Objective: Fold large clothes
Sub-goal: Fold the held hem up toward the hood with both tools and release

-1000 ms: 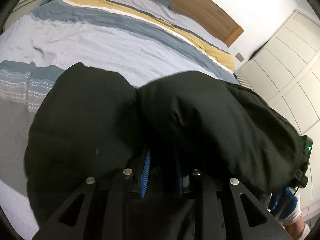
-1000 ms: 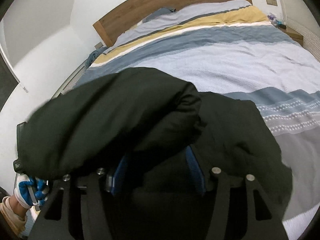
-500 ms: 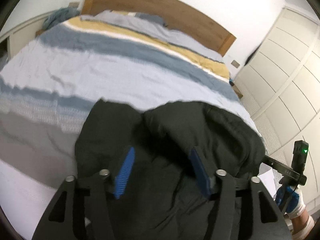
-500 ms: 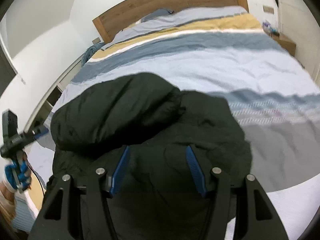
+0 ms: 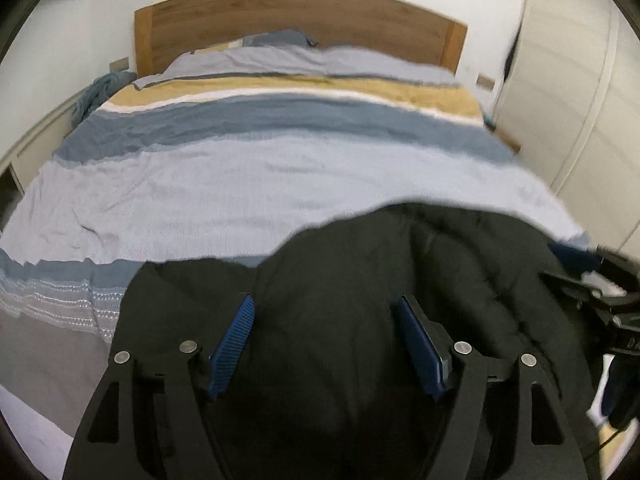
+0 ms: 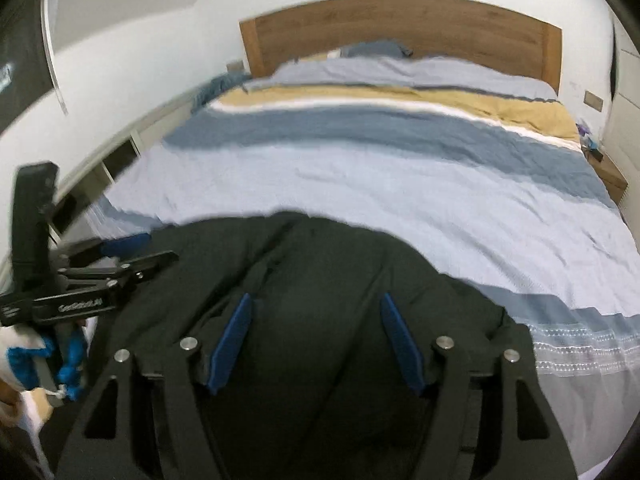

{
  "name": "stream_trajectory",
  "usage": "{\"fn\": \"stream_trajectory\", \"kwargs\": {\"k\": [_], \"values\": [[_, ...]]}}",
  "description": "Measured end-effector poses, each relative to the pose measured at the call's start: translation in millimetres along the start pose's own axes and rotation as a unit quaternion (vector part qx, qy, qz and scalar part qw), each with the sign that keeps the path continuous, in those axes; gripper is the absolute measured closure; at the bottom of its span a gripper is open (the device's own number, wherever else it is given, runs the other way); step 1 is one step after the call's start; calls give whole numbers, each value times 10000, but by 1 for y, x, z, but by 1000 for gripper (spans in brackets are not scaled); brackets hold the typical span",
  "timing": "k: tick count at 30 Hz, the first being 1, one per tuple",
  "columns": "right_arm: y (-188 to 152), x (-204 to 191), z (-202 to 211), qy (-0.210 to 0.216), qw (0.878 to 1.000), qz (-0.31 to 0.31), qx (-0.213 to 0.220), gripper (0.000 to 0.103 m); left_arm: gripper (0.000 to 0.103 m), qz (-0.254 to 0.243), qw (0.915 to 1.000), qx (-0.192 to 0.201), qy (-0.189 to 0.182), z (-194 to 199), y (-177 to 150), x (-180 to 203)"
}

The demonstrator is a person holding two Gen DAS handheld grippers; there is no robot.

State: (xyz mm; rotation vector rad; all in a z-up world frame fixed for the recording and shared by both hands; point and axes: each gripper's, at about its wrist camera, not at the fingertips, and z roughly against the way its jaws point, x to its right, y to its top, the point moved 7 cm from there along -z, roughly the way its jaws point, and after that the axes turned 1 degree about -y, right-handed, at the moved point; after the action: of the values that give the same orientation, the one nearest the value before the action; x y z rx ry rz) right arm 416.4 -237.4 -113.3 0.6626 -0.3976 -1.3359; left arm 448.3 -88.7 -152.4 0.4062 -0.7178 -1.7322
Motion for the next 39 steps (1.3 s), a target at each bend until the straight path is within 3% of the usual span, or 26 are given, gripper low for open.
{"fn": "stream_trajectory", "kwargs": {"k": [8,14,20,26,30,39], "values": [[-58,20,-52,-95,9987,-104,-495,37,24,-157,9997,-65,172,-22,-32,-3],[-69,23,-66,-163,9983,-44,-557,37,23,-242,9992,-14,302,-28,-38,0],[-64,15,-55,-330,9972,83,-666,37,23,-319,9984,-31,457,-10,-38,8],[-64,-6,-16,-249,9985,244,-432,37,23,-486,9964,-3,693,6,-52,16],[-85,-5,-25,-219,9976,156,-631,37,23,-451,9961,-36,762,3,-59,19],[-92,-3,-36,-266,9975,120,-650,37,23,-460,9960,-31,765,3,-64,20]]}}
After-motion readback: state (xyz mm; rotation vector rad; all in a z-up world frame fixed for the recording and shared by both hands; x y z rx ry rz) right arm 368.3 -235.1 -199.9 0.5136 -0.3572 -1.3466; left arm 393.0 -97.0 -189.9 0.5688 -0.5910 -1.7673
